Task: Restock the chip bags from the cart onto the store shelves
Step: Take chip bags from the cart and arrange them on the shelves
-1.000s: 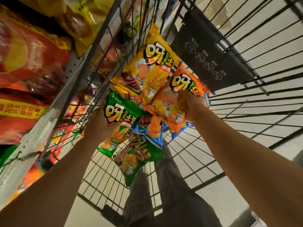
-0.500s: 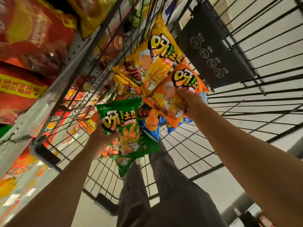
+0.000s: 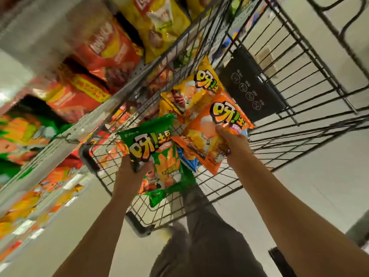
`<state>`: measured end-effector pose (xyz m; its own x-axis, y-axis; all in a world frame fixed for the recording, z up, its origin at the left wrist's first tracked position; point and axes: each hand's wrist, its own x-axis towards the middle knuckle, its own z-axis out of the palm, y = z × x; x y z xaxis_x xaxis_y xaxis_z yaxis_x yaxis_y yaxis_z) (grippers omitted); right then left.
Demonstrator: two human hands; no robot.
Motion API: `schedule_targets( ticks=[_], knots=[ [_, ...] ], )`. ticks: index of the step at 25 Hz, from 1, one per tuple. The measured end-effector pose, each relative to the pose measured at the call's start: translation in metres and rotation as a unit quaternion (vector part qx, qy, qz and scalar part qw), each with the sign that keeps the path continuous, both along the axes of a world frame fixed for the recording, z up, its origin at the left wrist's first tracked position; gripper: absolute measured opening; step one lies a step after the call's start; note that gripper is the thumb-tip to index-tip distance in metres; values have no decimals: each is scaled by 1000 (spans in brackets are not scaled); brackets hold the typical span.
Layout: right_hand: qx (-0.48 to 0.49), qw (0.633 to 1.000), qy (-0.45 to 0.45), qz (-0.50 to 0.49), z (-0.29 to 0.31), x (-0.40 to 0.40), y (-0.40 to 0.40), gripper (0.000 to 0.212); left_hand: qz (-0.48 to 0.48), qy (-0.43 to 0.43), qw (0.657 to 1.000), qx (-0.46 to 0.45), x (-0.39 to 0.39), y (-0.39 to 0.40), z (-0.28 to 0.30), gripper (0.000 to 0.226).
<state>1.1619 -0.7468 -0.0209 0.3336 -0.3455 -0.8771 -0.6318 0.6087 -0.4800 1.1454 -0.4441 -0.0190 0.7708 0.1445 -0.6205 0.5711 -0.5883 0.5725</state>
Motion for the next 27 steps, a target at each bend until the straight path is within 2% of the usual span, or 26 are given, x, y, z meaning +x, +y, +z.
schedule_targets(
  ticks=[5,8,10,12,15,21,24,27],
  knots=[
    [-33,989,-143,22,77,-28,17,49,10,-108,994,-28,-29,32,61,32],
    [-92,963,-241,78,132,-55,33,63,19,-196,979,-47,-50,59,101,34],
    [-147,933,-302,129,173,-82,48,71,21,-282,959,-23,-80,79,140,39],
    [-197,900,-341,184,213,-107,63,87,28,-346,938,-2,-112,93,180,39],
    [-247,857,-389,232,269,-139,86,111,46,-406,912,-19,-155,114,238,33],
    [-282,784,-469,293,350,-164,129,116,111,-464,872,-109,-201,149,329,38],
    [-260,759,-509,311,384,-161,151,109,118,-513,845,-94,-216,167,366,37],
    [-247,729,-550,324,417,-154,173,114,128,-547,823,-83,-225,187,397,35]
  ],
)
